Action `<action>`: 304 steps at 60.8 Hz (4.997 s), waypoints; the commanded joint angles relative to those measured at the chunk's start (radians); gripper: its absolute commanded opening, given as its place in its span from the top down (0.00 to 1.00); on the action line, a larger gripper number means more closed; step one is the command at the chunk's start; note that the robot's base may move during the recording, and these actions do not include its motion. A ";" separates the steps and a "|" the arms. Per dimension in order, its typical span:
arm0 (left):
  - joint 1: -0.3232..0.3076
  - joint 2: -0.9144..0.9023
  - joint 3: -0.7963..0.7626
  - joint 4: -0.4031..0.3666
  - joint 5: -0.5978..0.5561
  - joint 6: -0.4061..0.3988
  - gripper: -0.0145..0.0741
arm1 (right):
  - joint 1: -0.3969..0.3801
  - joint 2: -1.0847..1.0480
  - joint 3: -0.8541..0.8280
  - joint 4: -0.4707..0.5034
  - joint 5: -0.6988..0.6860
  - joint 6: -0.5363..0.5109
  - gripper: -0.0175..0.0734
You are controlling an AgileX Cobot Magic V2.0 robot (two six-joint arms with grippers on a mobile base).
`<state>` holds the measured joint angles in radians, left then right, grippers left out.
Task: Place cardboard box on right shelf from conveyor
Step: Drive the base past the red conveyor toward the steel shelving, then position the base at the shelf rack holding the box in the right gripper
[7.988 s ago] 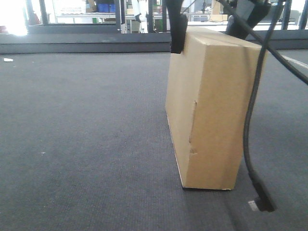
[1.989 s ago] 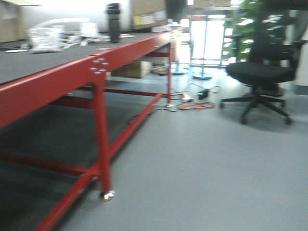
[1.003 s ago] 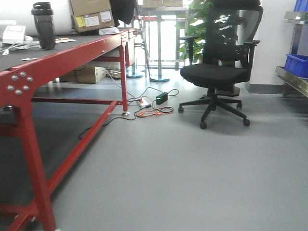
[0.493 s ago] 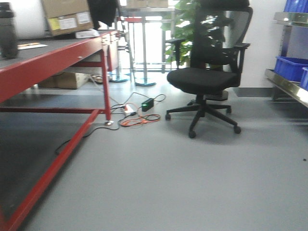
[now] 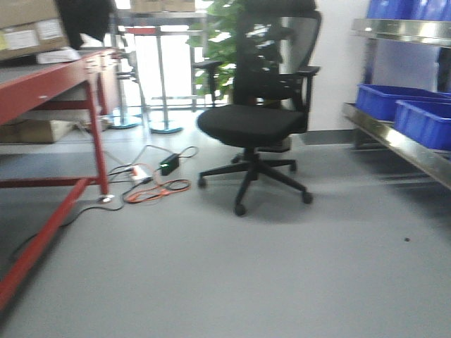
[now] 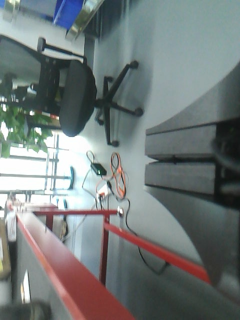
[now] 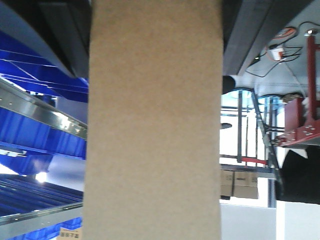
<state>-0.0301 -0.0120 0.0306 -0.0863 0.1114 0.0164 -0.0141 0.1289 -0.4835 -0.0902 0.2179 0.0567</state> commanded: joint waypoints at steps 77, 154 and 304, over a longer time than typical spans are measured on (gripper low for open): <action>-0.002 -0.009 -0.003 -0.005 -0.082 -0.001 0.97 | -0.006 0.014 -0.028 -0.013 -0.097 -0.007 0.46; -0.002 -0.009 -0.003 -0.005 -0.082 -0.001 0.97 | -0.006 0.014 -0.028 -0.013 -0.097 -0.007 0.46; -0.002 -0.009 -0.003 -0.005 -0.082 -0.001 0.97 | -0.003 0.124 -0.104 -0.014 -0.090 -0.006 0.46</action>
<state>-0.0301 -0.0120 0.0306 -0.0863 0.1114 0.0164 -0.0141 0.1890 -0.5284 -0.0902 0.2197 0.0567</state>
